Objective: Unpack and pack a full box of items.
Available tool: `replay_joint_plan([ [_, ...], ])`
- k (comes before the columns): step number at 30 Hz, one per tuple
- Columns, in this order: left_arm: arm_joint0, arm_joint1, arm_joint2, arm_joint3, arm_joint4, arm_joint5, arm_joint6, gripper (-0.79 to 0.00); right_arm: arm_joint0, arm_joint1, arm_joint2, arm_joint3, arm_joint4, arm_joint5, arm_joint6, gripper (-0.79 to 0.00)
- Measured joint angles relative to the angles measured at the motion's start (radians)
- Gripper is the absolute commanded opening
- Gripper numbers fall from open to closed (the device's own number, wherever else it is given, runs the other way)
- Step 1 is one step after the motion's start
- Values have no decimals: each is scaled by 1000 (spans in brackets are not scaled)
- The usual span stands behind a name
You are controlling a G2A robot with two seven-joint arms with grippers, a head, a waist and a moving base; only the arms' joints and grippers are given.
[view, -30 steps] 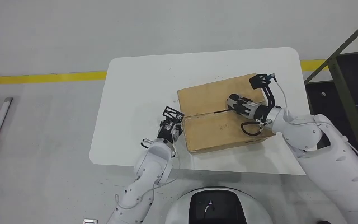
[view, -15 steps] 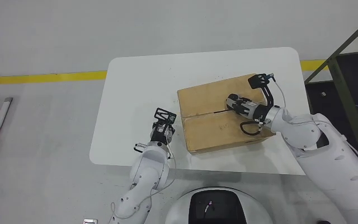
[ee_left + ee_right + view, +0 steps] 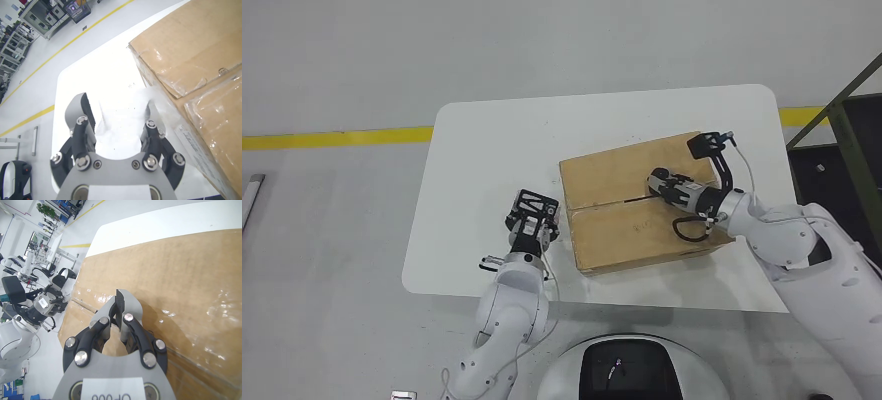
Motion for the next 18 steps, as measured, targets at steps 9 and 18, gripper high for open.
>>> replay_joint_plan([
  [9, 0, -15, -5, -7, 53, 65, -11, -28, -6, 1, 4, -13, -3, -3, 7, -785],
  [18, -1, -28, -5, -26, 90, 73, -4, 0, -14, 1, 8, -23, -5, -2, 8, -785],
])
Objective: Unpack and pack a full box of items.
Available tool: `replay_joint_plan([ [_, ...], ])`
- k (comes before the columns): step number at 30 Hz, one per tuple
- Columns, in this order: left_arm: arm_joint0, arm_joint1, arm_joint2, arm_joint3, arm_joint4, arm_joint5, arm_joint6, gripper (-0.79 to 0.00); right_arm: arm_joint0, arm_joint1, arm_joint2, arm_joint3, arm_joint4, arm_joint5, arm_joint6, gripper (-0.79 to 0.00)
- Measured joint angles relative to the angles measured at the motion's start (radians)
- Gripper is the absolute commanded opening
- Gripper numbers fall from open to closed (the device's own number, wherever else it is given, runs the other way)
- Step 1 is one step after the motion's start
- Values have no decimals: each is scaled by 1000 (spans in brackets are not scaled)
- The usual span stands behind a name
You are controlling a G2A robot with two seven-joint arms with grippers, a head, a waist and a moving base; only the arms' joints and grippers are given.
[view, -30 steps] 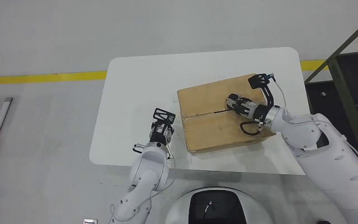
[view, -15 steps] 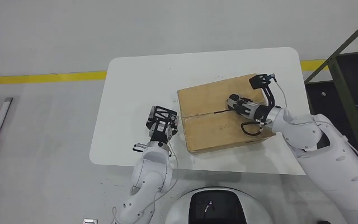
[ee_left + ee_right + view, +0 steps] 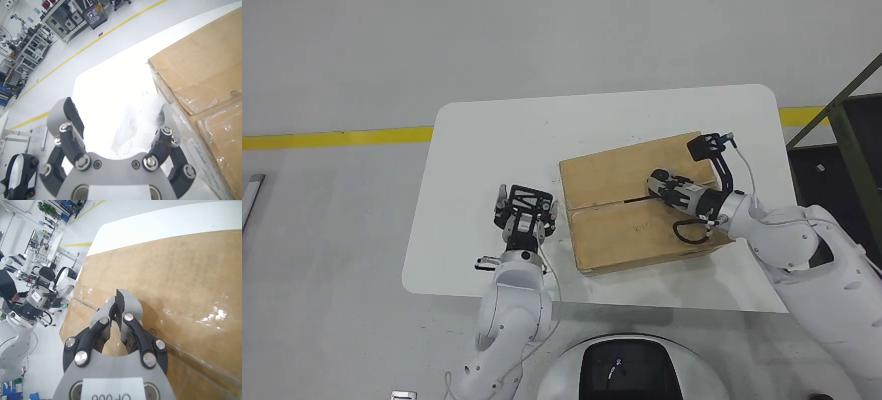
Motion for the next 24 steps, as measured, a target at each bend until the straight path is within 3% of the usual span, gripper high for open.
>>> replay_joint_plan([
  [11, -48, -21, 1, -16, -18, -12, 17, 0, -10, 0, 2, -20, -4, 11, -2, -785],
  [24, -146, -51, 61, 13, -18, -74, 45, 0, -18, 0, 28, -53, 20, 29, -15, -785],
])
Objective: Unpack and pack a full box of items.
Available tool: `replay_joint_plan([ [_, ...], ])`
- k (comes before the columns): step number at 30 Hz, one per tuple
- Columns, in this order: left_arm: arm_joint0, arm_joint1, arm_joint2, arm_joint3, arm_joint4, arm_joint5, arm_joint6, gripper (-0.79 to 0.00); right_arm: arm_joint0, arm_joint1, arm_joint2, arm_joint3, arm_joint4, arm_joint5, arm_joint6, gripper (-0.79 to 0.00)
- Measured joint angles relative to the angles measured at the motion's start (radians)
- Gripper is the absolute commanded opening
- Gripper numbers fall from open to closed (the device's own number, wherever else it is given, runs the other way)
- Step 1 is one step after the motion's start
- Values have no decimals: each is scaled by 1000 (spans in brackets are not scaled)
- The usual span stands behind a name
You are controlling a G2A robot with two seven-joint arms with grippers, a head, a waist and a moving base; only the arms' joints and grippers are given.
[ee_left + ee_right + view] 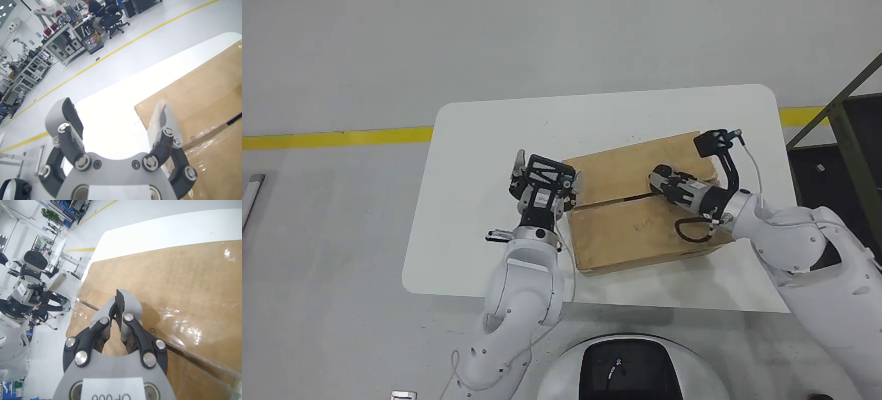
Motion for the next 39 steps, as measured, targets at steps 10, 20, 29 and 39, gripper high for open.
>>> replay_joint_plan([
  [10, -59, -25, 56, 42, -6, -68, -6, 0, -18, 8, 98, -32, 43, 32, -29, -785],
  [20, -123, -57, 128, 109, -30, -114, -18, 0, -87, 25, 261, -65, 65, 47, -42, -785],
  [29, -182, -89, 196, 163, -32, -144, -26, 0, -171, 35, 369, -88, 103, 32, -51, -785],
  [39, -234, -131, 270, 224, -30, -150, -54, 0, -225, 41, 441, -82, 147, 0, -56, -785],
])
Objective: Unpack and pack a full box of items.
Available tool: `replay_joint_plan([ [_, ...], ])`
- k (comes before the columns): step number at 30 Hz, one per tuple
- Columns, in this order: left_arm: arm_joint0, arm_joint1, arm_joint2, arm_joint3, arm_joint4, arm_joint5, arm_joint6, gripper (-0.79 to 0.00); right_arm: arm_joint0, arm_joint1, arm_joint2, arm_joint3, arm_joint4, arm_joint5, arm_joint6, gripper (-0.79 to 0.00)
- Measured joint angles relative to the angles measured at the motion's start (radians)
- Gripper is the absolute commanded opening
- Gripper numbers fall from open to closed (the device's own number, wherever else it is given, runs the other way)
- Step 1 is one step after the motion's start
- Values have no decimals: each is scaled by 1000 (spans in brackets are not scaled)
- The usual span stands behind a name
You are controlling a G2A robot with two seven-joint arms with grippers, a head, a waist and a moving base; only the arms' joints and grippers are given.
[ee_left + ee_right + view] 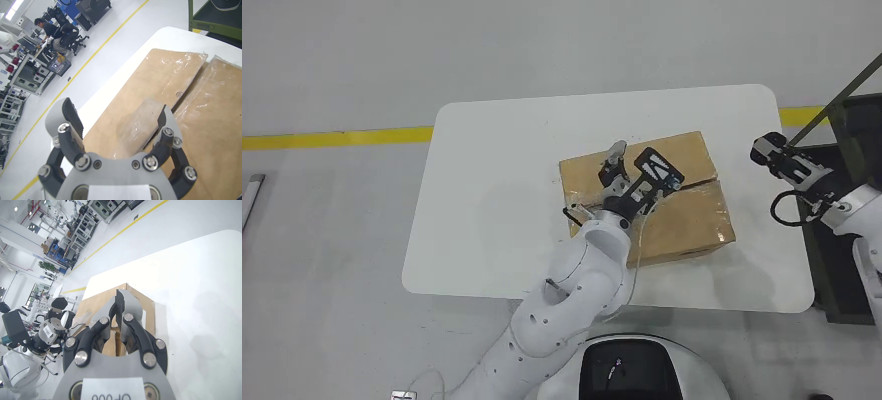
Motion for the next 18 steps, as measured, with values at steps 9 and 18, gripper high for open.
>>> replay_joint_plan([
  [9, -48, -44, 59, 49, 3, 13, -17, 0, -50, 6, 66, 5, 41, -30, 3, -785],
  [18, -68, -79, 77, 39, 0, 16, -42, 0, -79, 12, 108, 0, 74, -55, 27, -785],
])
